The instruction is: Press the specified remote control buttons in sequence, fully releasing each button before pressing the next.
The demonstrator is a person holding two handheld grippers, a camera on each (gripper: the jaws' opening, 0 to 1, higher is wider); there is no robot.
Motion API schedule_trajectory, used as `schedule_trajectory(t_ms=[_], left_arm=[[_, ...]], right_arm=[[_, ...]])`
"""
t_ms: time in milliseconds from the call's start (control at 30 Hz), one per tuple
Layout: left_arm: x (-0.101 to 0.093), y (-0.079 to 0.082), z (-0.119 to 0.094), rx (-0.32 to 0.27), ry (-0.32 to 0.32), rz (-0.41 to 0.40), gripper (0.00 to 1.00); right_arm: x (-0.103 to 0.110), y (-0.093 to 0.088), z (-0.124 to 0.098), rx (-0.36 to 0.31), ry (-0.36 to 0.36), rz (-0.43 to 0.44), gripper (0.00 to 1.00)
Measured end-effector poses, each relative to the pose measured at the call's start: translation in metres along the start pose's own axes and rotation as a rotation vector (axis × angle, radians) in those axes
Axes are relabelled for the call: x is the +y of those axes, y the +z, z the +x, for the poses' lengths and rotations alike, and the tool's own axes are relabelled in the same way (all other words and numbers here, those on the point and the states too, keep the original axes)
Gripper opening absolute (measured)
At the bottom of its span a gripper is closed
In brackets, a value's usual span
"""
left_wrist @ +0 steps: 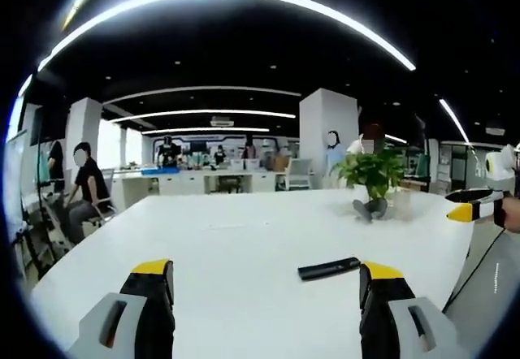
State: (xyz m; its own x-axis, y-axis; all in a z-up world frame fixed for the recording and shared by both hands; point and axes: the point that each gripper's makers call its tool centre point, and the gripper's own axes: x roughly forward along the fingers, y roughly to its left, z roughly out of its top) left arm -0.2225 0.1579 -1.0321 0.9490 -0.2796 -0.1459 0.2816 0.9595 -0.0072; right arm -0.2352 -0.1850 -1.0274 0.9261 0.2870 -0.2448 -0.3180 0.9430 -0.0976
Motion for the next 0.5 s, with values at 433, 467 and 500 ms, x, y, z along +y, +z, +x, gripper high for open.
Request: schedule_trajectory(t_ms=[433,467,500], left_arm=[[-0.005,-0.008,0.001,0.036,-0.018,0.049,0.98],[-0.004,-0.008,0.0,0.034,-0.018,0.047,0.98],[-0.004,-0.007,0.0,0.033,-0.017,0.047,0.98]], right_arm=[[0.005,0.0,0.004,0.001,0.019,0.105,0.98],[0.004,0.009,0.005,-0.034,0.018,0.11,0.98],[0.004,0.015,0.007,-0.061,0.015,0.116,0.97]])
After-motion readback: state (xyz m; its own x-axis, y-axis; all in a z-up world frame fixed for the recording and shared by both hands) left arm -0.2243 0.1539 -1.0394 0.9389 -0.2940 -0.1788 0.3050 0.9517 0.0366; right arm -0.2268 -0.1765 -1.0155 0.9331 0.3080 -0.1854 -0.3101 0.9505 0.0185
